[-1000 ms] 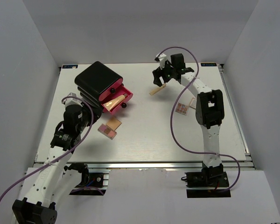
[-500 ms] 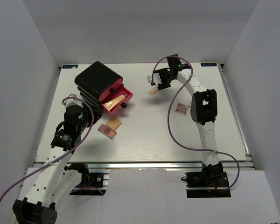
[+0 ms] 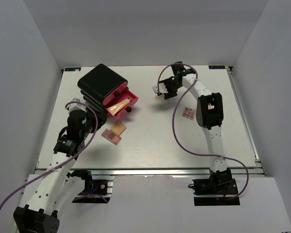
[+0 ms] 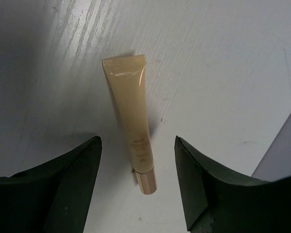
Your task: Organize the makeup
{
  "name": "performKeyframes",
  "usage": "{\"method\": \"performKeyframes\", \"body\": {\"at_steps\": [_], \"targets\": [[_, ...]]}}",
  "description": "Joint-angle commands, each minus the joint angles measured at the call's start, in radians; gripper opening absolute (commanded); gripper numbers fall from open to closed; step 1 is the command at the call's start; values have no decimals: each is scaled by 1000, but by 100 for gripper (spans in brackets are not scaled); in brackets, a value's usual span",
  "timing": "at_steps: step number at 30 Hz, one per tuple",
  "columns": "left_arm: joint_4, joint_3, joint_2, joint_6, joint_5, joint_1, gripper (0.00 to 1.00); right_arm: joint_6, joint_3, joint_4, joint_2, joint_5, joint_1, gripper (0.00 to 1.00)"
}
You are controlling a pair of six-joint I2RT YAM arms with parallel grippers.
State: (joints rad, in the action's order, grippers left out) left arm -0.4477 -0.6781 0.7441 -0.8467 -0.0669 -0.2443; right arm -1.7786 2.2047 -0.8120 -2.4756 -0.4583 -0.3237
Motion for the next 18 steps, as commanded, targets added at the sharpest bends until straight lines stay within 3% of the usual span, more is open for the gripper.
{"method": "performKeyframes", "body": {"at_steps": [1, 9, 12, 16, 18], "targets": [[-11, -15, 0, 9, -1, -3, 60, 19, 46, -27, -54, 7, -14, 66], [-54, -26, -72, 6, -71, -1, 63, -36, 9, -172, -54, 44, -15, 47], [-62, -37, -66, 9, -76, -3, 63, -67, 7, -287, -51, 49, -15, 36], [-52, -41, -58, 17, -79, -3, 63, -88, -89, -352, 18, 50, -18, 6], [-39, -35, -55, 15, -77, -3, 64, -78, -193, -299, 56, 49, -18, 3]]}}
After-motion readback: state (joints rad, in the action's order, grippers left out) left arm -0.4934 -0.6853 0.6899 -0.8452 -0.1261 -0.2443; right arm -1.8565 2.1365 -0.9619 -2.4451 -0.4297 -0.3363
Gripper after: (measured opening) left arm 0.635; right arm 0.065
